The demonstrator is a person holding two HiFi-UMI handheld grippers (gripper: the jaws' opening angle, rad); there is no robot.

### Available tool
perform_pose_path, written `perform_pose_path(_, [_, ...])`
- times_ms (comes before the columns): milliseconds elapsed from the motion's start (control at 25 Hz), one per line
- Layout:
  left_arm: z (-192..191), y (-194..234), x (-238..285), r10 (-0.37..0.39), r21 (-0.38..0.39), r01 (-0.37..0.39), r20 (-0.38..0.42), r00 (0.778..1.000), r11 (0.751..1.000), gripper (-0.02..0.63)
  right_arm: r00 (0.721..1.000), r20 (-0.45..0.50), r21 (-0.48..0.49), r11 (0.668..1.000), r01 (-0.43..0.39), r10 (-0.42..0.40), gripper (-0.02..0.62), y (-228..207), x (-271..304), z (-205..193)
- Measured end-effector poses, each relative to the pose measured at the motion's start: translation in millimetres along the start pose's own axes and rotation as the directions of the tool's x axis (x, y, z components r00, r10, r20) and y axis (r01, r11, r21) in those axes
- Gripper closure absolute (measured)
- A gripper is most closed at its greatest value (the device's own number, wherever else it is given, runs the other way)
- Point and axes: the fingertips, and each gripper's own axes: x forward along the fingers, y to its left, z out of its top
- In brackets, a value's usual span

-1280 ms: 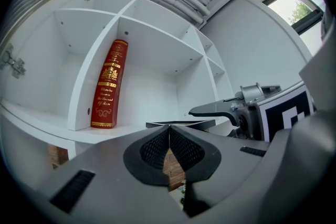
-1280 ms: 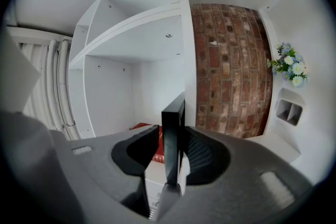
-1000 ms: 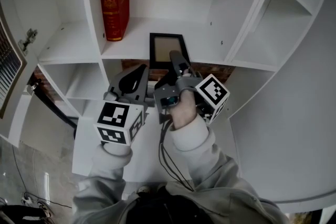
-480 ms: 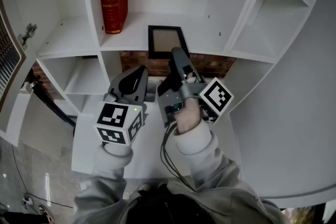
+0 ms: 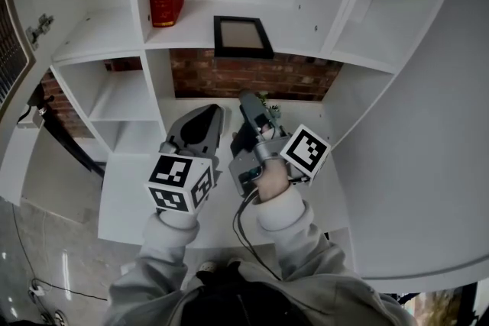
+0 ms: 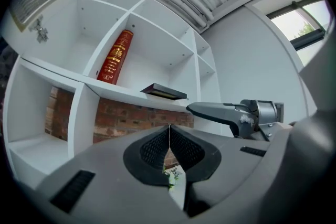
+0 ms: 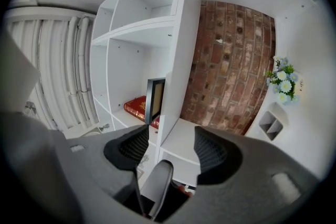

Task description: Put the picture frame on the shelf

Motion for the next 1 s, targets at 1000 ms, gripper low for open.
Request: perform_pose_path(1000, [-131.9,-75.3,-58.0,-0.099,-0.147,0.087,-0.071,0.993,0.985,0.600,0.971,0.131,-0.811,0.541,0.221,-0.201,0.545,-46.3,-131.9,-49.3])
